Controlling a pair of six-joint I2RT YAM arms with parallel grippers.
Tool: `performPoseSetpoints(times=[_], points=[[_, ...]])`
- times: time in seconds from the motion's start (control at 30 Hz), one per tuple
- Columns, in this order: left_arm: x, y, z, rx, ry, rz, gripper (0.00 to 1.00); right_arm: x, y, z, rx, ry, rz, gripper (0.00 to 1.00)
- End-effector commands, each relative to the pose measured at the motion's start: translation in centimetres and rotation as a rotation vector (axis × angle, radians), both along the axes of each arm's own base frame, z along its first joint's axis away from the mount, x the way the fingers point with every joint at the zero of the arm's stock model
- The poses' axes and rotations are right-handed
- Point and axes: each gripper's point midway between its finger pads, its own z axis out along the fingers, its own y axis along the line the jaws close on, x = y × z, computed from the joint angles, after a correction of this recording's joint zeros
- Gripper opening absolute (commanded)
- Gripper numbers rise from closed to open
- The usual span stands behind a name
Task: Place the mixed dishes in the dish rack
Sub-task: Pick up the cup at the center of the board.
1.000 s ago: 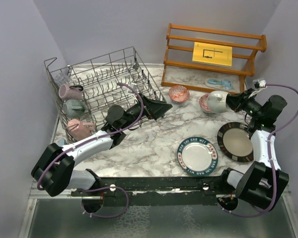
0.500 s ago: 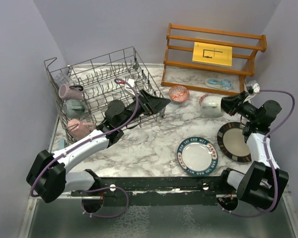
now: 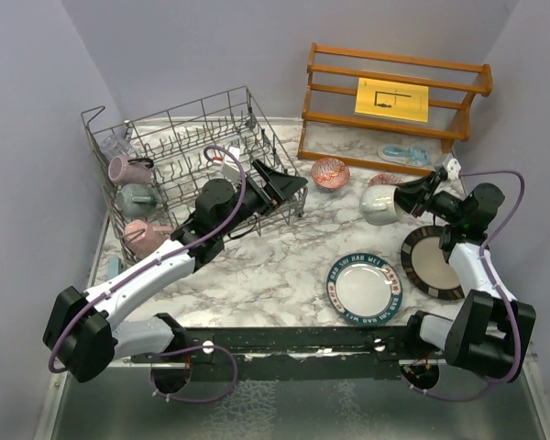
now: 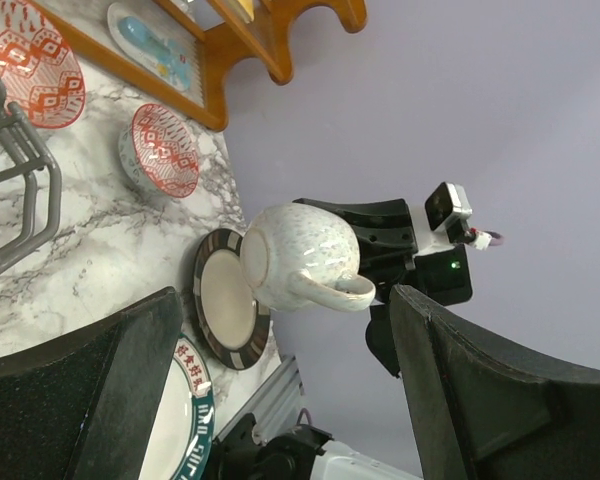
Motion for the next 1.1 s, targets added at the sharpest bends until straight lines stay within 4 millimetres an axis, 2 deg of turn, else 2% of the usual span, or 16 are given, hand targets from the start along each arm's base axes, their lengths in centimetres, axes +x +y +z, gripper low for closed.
performPoseSetpoints(times=[0.0,0.13,0.37,0.73,1.07], points=[[0.1,0.2,0.8,-0.013,0.016,0.020,0.87,-0.4,0.5,0.6,-0.073,-0.120,0.042,0.01],[0.0,0.0,1.0,-0.012,0.002,0.007,0.87,-1.0,0.9,0.3,-0.106,-0.155,0.092,0.01],[-0.4,-1.1,0.2,-0.019,0.013,-0.057,0.87,-1.3,1.2,0.0,-0.145,-0.217,0.113,0.01],[-0.9,-1.5,-0.1,-0.023,0.001,-0.096,0.87,-1.9,1.6,0.0,-0.195,-0.328,0.131,0.01],[-1.3,-1.3,-0.2,-0.008,-0.024,-0.101,0.87,-1.9,2.6,1.7,-0.279,-0.532,0.165,0.01]])
